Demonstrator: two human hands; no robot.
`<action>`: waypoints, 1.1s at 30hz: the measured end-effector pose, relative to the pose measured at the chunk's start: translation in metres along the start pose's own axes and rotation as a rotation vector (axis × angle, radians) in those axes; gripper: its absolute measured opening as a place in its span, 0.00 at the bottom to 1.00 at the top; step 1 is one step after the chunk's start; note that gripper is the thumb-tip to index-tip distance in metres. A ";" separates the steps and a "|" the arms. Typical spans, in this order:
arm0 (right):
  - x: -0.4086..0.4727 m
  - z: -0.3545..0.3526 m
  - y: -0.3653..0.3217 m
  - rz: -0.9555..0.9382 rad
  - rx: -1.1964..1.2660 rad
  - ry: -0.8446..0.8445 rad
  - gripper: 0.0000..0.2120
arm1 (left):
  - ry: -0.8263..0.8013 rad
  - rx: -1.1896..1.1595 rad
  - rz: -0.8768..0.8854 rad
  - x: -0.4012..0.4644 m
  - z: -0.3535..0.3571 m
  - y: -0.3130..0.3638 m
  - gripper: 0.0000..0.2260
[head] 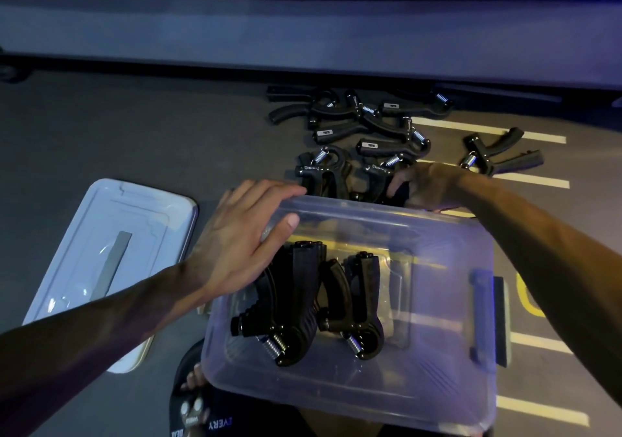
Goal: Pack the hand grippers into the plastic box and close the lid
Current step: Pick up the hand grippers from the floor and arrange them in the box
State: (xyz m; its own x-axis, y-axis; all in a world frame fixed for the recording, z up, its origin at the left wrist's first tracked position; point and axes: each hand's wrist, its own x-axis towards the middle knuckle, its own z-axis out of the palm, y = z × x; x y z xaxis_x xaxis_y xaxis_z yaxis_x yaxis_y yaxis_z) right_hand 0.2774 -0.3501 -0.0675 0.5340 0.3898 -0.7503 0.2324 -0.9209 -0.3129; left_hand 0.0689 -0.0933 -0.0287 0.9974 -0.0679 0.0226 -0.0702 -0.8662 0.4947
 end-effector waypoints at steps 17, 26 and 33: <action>-0.156 -0.034 -0.057 -0.536 0.232 0.635 0.21 | -0.028 0.088 -0.017 -0.005 -0.004 0.009 0.19; -0.159 0.045 -0.055 -0.344 0.215 0.283 0.13 | -0.023 0.116 -0.009 -0.006 -0.003 0.009 0.19; -0.125 0.105 -0.041 -0.074 0.331 0.197 0.13 | -0.021 0.103 -0.002 -0.004 -0.002 0.008 0.19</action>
State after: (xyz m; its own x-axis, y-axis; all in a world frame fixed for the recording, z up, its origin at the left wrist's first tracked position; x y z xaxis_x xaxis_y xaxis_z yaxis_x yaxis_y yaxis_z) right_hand 0.1157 -0.3614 -0.0225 0.6792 0.4195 -0.6022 0.0188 -0.8303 -0.5570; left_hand 0.0645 -0.0988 -0.0228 0.9972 -0.0751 0.0031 -0.0700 -0.9127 0.4027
